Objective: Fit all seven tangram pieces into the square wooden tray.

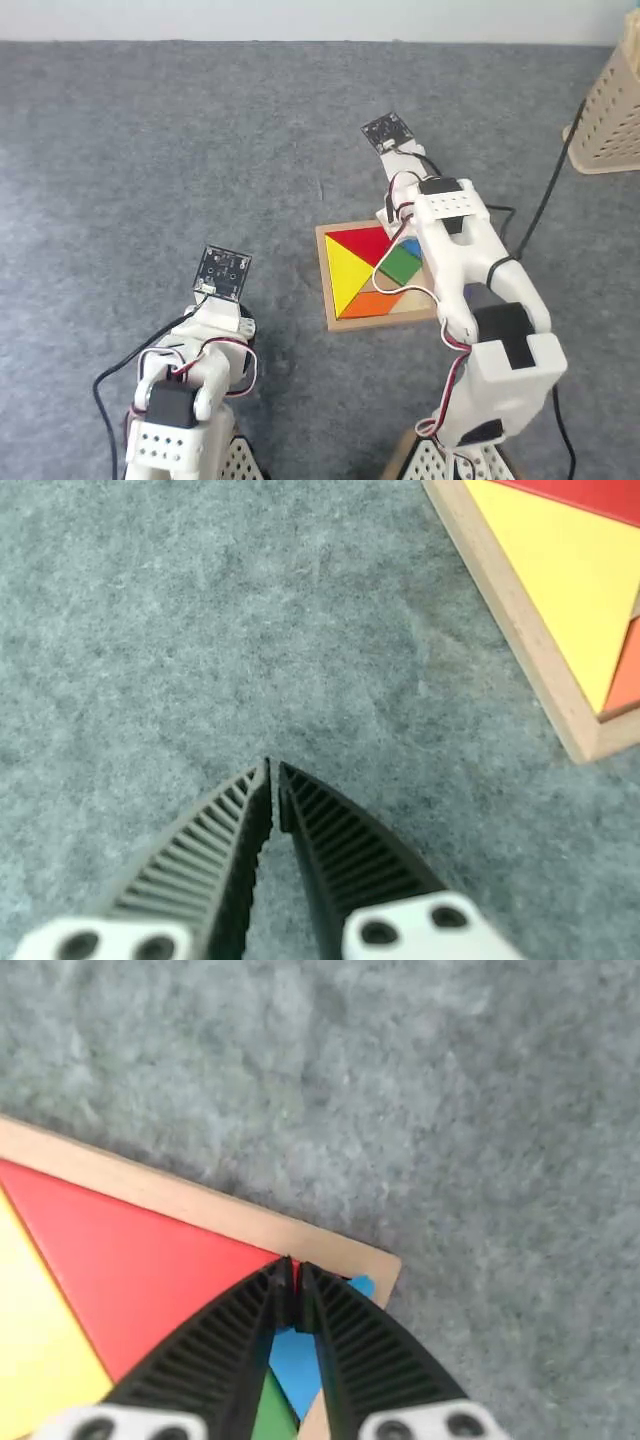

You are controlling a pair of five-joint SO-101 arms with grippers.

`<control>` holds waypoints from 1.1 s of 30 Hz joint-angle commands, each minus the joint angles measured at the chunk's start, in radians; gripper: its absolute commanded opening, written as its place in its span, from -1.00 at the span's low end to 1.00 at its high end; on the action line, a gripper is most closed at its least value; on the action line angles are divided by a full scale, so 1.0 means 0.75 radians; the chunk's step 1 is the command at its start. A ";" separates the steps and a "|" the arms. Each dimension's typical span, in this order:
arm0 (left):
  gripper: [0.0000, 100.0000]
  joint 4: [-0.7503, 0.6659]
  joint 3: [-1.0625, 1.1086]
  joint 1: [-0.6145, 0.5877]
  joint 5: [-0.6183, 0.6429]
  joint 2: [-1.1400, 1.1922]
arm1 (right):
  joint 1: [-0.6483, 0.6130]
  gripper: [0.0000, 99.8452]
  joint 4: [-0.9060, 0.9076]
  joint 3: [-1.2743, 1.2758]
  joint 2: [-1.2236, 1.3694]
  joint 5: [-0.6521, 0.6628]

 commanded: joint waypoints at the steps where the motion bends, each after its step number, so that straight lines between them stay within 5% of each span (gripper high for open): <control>1: -0.98 0.008 -0.026 0.008 0.010 -0.029 | 0.028 -0.99 0.024 -0.070 -0.050 -0.016; 11: -0.98 0.008 -0.026 0.008 0.010 -0.029 | 0.050 -0.99 -0.011 0.059 -0.222 -0.072; 27: -0.98 0.008 -0.026 0.008 0.010 -0.029 | 0.060 -0.99 -0.064 0.049 -0.013 -0.059; 33: -0.98 0.008 -0.026 0.008 0.010 -0.029 | 0.134 -0.99 0.081 0.053 -0.273 -0.068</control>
